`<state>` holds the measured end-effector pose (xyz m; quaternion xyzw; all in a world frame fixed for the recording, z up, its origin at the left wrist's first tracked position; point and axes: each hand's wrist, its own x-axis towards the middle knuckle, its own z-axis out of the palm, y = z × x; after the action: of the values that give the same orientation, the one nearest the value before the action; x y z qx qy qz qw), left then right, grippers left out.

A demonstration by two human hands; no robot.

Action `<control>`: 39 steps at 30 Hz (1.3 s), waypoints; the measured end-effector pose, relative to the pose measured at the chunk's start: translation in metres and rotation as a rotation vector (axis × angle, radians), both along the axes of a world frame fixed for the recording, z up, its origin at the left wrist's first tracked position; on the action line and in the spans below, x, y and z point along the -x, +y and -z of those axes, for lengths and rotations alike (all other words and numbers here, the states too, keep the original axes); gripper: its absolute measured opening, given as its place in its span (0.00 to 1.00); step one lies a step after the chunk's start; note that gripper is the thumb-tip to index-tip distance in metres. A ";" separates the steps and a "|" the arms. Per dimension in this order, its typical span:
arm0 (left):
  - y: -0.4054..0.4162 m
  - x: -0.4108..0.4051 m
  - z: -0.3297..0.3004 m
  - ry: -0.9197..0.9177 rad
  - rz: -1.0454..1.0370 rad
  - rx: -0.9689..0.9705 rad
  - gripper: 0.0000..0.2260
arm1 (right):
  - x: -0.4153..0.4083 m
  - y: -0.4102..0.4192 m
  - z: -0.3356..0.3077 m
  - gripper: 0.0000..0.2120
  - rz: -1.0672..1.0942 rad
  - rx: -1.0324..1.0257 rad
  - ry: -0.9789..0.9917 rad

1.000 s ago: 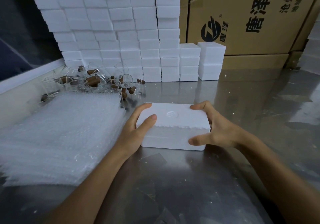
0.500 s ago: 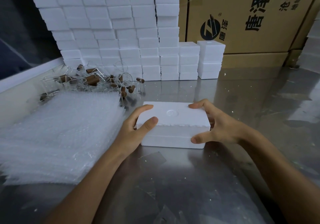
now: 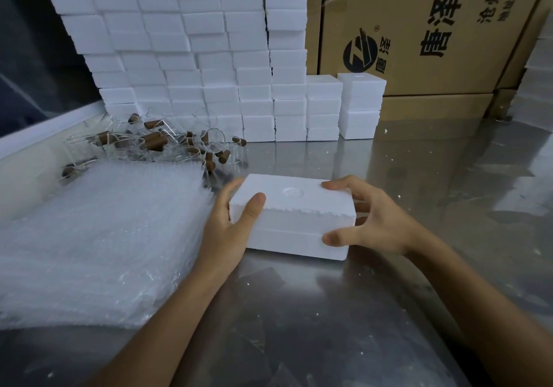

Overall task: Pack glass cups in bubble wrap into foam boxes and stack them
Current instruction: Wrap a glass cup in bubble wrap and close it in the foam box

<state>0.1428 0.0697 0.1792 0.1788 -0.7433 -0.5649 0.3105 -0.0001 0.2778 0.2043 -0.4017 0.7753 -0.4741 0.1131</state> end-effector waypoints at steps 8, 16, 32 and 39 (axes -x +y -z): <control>0.028 0.006 -0.022 0.114 0.005 -0.715 0.42 | -0.023 -0.023 0.003 0.36 0.211 0.197 -0.090; 0.036 0.010 -0.020 -0.036 -0.040 -0.780 0.34 | -0.053 -0.044 0.017 0.45 0.212 -0.034 0.250; 0.017 0.011 -0.026 -0.048 0.153 -0.782 0.30 | -0.054 -0.045 0.013 0.39 0.140 0.169 0.930; 0.033 0.028 -0.014 0.010 0.342 -0.970 0.28 | -0.049 -0.036 0.009 0.41 0.341 0.320 0.479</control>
<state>0.1150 0.1029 0.1928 0.1755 -0.4129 -0.8883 0.0985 0.0491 0.2415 0.1952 -0.3787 0.7516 -0.4941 -0.2180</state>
